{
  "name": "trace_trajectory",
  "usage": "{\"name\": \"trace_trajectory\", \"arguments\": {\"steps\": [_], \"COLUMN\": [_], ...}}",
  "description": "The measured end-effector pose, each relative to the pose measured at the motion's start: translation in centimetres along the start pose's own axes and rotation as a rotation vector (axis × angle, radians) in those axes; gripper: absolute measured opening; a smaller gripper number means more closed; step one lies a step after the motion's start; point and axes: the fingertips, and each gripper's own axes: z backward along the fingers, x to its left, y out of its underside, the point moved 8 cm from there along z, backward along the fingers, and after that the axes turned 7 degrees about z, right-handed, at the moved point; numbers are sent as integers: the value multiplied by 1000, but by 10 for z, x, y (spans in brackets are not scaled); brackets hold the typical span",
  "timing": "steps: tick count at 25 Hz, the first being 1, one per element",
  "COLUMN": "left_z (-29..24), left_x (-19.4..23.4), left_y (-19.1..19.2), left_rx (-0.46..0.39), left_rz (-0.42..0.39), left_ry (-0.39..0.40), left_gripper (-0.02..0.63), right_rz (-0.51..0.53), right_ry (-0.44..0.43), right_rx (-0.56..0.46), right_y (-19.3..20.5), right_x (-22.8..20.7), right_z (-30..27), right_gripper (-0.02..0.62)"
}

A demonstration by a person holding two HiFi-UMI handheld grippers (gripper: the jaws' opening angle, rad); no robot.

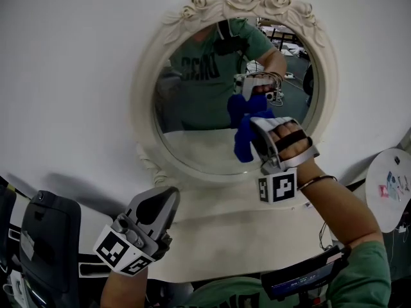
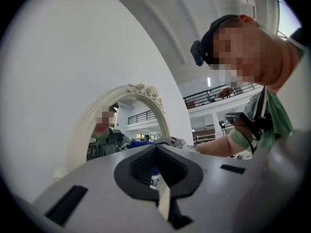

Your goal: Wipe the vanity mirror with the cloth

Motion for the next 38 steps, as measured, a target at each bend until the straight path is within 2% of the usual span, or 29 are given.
{"name": "trace_trajectory", "arguments": {"steps": [3, 7, 11, 16, 20, 24, 29, 38], "left_z": [10, 21, 33, 37, 31, 21, 2, -12], "left_x": [3, 5, 9, 13, 13, 14, 10, 6], "left_y": [-2, -3, -7, -5, -4, -1, 2, 2], "left_rx": [-6, -7, -7, -7, -9, -7, -5, 4], "left_rz": [0, -3, -8, -5, -3, 2, 7, 7], "left_ry": [-19, -38, -65, -71, -56, -39, -7, 16], "left_gripper": [-3, -3, -3, -3, -3, -3, -3, -3], "right_rz": [-3, 5, 7, 11, 42, 47, 86, 104], "right_ry": [17, 18, -12, -44, -82, -93, -54, -104], "right_rx": [-168, -269, -277, -256, -247, -190, -88, 128], "right_y": [-86, -161, -191, -196, -171, -118, -44, 79], "right_x": [1, 2, 5, 14, 28, 42, 51, 74], "right_z": [-24, -52, -77, -92, -83, -63, -36, 10], "right_gripper": [110, 110, 110, 110, 110, 110, 110, 110]}}
